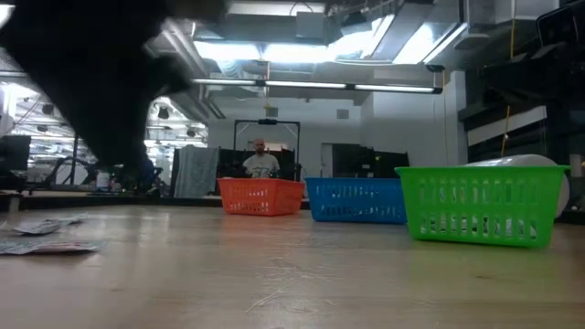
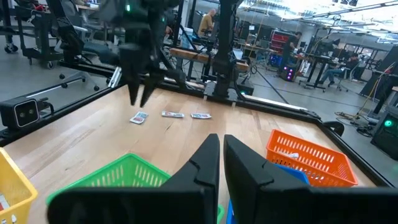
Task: Pick & Place First Aid Supplies
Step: Put the orange ointment pack into the yellow basket
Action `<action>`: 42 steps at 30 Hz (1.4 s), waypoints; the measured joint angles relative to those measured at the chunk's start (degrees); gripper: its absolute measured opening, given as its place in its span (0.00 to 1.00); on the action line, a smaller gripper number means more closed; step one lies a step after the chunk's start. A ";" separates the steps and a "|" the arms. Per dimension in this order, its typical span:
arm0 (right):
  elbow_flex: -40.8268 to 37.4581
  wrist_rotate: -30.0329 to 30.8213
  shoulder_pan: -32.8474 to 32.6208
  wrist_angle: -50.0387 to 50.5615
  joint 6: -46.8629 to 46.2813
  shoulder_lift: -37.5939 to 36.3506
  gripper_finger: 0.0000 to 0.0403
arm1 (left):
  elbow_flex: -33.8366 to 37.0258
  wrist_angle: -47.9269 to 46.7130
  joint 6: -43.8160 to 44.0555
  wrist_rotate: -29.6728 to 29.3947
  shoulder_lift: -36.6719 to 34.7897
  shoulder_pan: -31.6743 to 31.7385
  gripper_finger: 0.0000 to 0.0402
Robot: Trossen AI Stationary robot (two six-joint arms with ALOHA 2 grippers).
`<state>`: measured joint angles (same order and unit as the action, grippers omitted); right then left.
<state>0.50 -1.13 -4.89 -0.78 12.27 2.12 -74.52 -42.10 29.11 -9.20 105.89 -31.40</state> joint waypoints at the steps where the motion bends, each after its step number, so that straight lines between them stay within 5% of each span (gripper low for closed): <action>1: -0.01 -0.02 0.00 0.00 -0.02 0.01 0.06 | 1.34 0.15 1.81 -0.04 0.00 -0.59 0.22; 10: -0.01 0.00 0.00 0.00 -0.02 0.01 0.06 | 9.77 1.01 13.34 -0.10 0.41 -3.83 0.22; 16: -0.01 0.00 0.00 0.00 -0.02 -0.01 0.06 | 10.40 4.13 13.68 -0.41 0.32 -3.86 0.22; 23: -0.01 0.00 -0.01 0.00 0.00 0.01 0.06 | 10.43 5.98 12.30 2.11 0.37 -3.13 0.20; 33: 0.01 0.00 -0.01 0.00 -0.02 -0.01 0.06 | 10.47 9.86 11.48 6.71 0.46 -1.16 0.01; 42: -0.01 0.00 0.01 0.00 -0.02 0.01 0.06 | 10.49 25.22 1.11 3.90 0.50 -1.07 0.00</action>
<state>0.49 -1.13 -4.89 -0.78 12.25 2.13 -64.03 -16.89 30.22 -5.30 106.39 -32.47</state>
